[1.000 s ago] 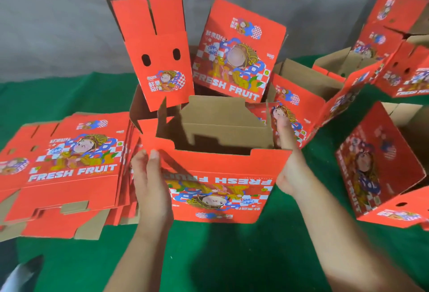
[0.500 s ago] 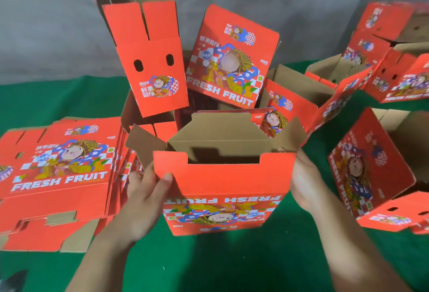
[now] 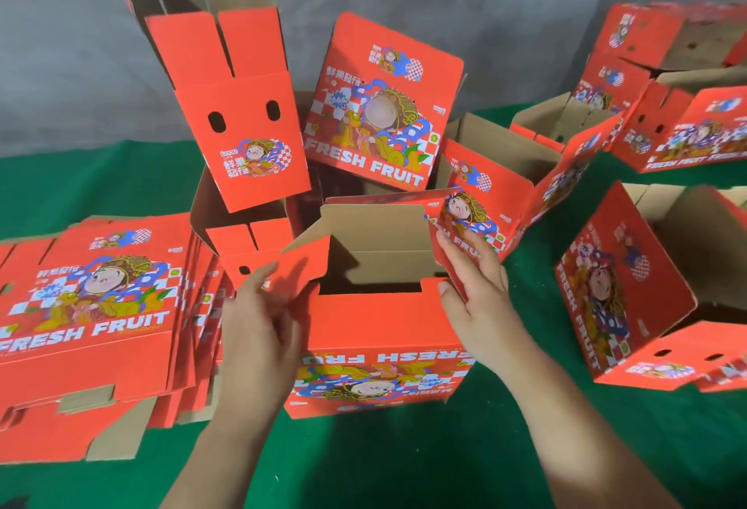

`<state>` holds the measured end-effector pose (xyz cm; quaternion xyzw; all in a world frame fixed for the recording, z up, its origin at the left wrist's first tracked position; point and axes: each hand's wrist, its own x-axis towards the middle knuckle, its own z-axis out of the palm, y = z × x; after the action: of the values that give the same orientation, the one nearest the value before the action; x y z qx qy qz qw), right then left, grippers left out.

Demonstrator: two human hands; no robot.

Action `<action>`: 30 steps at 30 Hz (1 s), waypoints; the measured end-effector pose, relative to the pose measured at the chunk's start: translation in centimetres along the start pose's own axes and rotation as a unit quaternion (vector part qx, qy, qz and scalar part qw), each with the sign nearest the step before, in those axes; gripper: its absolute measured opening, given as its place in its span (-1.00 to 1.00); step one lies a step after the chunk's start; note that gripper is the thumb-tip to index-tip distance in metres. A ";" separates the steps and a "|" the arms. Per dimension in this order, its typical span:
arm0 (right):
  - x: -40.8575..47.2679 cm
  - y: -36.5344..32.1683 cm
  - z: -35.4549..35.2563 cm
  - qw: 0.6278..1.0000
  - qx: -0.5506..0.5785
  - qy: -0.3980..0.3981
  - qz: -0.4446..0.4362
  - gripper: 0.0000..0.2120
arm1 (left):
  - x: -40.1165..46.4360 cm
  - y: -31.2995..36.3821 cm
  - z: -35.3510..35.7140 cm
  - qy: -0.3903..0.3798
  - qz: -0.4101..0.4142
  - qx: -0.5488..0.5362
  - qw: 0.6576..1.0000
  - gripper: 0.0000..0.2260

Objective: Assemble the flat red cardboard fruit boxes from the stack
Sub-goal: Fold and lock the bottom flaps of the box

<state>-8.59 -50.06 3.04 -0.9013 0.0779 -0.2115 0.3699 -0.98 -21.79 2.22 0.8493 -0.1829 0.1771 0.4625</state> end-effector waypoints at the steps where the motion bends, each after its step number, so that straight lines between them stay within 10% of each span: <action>1: -0.2 0.2 -0.2 1.000 0.011 -0.018 0.013 -0.30 | 0.2 -0.1 -0.5 -0.023 0.030 0.044 0.998 -0.55; 9: -0.1 0.7 -0.6 0.994 -0.031 -0.103 0.012 -0.44 | 5.3 1.7 -0.4 -0.309 -0.038 0.219 0.925 -0.52; 14: -0.2 0.6 -0.9 0.990 -0.003 -0.137 0.034 -0.54 | 6.4 1.6 1.1 -0.180 -0.048 0.180 0.966 -0.53; 19: 0.8 -1.5 -0.8 0.970 0.177 -0.061 0.156 -0.47 | 6.0 0.7 0.0 -0.188 -0.184 -0.221 0.939 -0.61; 26: 2.0 -1.4 -0.5 0.973 0.091 -0.079 0.196 -0.83 | 5.6 1.4 -0.3 -0.204 -0.119 -0.050 0.970 -0.74; 30: 2.1 -0.8 0.0 0.986 -0.043 -0.096 0.132 -0.31 | 5.6 1.7 0.1 -0.254 -0.089 0.052 0.962 -0.36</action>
<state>-6.68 -50.06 4.29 -0.9143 0.1689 -0.0697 0.3615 3.06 -23.59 5.98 0.9023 -0.2086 -0.0764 0.3696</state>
